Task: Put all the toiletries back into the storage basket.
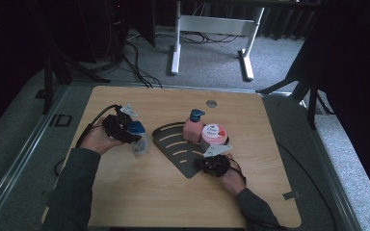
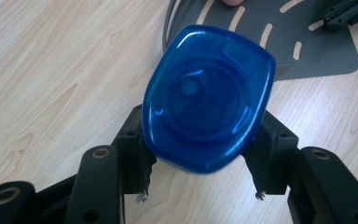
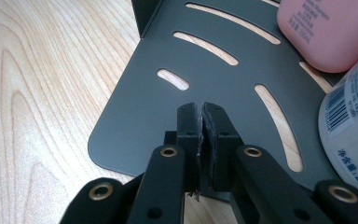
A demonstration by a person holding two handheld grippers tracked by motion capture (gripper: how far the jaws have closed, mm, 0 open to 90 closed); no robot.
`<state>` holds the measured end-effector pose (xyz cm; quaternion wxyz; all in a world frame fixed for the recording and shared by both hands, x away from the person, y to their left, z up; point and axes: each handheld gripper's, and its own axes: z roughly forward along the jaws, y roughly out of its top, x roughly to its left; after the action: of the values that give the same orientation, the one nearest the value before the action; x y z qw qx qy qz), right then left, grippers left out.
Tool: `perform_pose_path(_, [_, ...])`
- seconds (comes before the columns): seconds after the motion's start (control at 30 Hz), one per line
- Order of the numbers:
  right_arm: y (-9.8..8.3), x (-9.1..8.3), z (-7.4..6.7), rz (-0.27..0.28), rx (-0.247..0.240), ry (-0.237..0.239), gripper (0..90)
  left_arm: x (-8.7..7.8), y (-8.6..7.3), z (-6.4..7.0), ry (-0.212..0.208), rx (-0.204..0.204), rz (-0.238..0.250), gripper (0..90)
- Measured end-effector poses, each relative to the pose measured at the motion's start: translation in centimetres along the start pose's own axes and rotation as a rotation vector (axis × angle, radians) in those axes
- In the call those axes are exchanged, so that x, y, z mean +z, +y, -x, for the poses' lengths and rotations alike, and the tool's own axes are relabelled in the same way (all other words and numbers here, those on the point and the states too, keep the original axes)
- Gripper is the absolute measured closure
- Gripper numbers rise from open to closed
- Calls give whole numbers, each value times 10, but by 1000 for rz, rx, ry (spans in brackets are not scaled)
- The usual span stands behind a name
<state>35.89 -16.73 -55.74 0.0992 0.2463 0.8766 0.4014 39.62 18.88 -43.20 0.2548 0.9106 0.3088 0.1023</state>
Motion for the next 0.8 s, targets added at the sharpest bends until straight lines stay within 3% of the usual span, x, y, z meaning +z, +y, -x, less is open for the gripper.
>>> perform_pose_path(0.8, [0, 0, 0, -1, 1, -1, 857, 15, 5, -4, -34, -1, -65, 481])
